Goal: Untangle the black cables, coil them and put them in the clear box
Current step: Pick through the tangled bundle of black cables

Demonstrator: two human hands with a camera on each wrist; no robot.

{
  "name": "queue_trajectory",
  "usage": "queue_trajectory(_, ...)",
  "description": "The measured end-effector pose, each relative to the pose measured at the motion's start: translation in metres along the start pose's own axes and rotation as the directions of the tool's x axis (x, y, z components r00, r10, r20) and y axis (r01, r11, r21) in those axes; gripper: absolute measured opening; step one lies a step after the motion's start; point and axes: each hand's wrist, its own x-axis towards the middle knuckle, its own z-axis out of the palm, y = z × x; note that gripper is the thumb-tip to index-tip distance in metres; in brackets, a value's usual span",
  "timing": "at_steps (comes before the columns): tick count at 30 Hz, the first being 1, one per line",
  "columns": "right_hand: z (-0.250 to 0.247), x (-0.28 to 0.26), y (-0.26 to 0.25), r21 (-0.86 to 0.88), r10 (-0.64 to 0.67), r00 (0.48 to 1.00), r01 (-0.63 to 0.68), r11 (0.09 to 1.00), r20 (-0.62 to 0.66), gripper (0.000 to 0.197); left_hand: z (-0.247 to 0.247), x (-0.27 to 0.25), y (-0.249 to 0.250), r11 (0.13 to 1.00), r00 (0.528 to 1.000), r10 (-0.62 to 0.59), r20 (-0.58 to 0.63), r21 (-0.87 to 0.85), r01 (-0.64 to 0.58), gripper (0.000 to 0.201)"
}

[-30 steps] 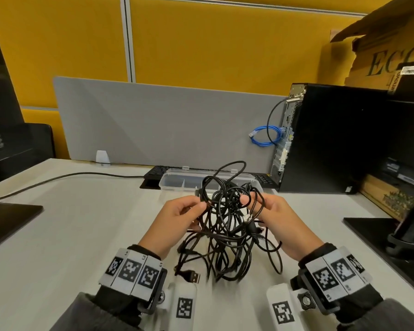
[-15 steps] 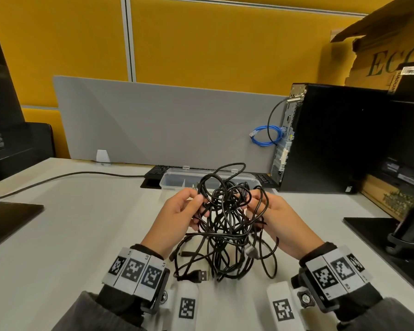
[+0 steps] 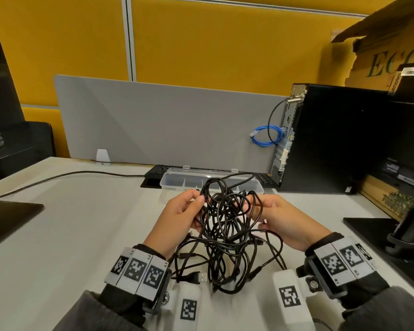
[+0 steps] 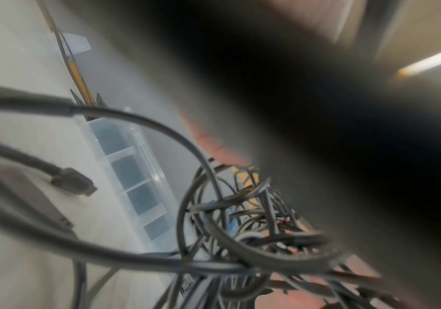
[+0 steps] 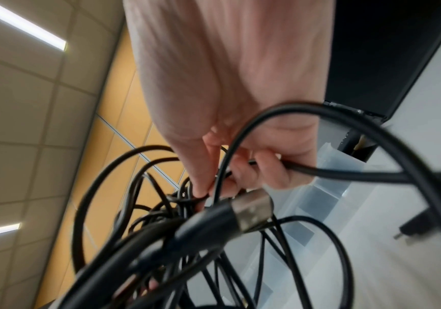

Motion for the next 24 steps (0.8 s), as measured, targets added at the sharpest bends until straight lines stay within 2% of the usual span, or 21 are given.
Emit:
queue_trajectory(3,-0.002,-0.002,-0.003,-0.031,0.011,0.999,-0.01,0.999,0.033,0.018,0.001,0.0,0.001,1.0,1.0,-0.012,-0.011,0.0,0.012,0.027)
queue_trajectory(9,0.004,-0.005,-0.004,-0.109,-0.087,0.989,0.101,0.989,0.121,0.02,0.003,-0.002,0.006,0.993,0.996,-0.074,-0.045,-0.097,0.069,0.018)
queue_trajectory(12,0.011,-0.003,-0.002,-0.081,-0.104,0.992,0.11,0.991,0.066,0.02,0.001,-0.002,0.009,0.965,0.99,-0.128,-0.059,-0.237,0.111,0.007)
queue_trajectory(14,0.012,-0.002,0.001,-0.033,-0.066,0.997,0.067,0.997,0.029,0.019,-0.002,-0.002,0.01,0.948,0.987,-0.153,-0.041,-0.287,0.135,0.015)
queue_trajectory(18,0.012,-0.006,0.005,0.109,0.009,0.998,-0.016,0.994,0.065,0.021,-0.004,-0.004,0.009,0.972,0.991,-0.12,0.058,-0.199,0.129,0.03)
queue_trajectory(21,0.014,-0.008,0.007,0.176,0.059,0.994,-0.073,0.982,0.088,0.035,-0.002,-0.004,0.008,0.994,0.995,-0.065,0.072,-0.084,0.071,0.022)
queue_trajectory(24,0.016,-0.008,0.01,0.245,0.09,0.989,-0.116,0.963,0.117,0.048,-0.001,-0.004,0.008,0.999,0.999,-0.031,0.035,-0.031,0.032,0.01)
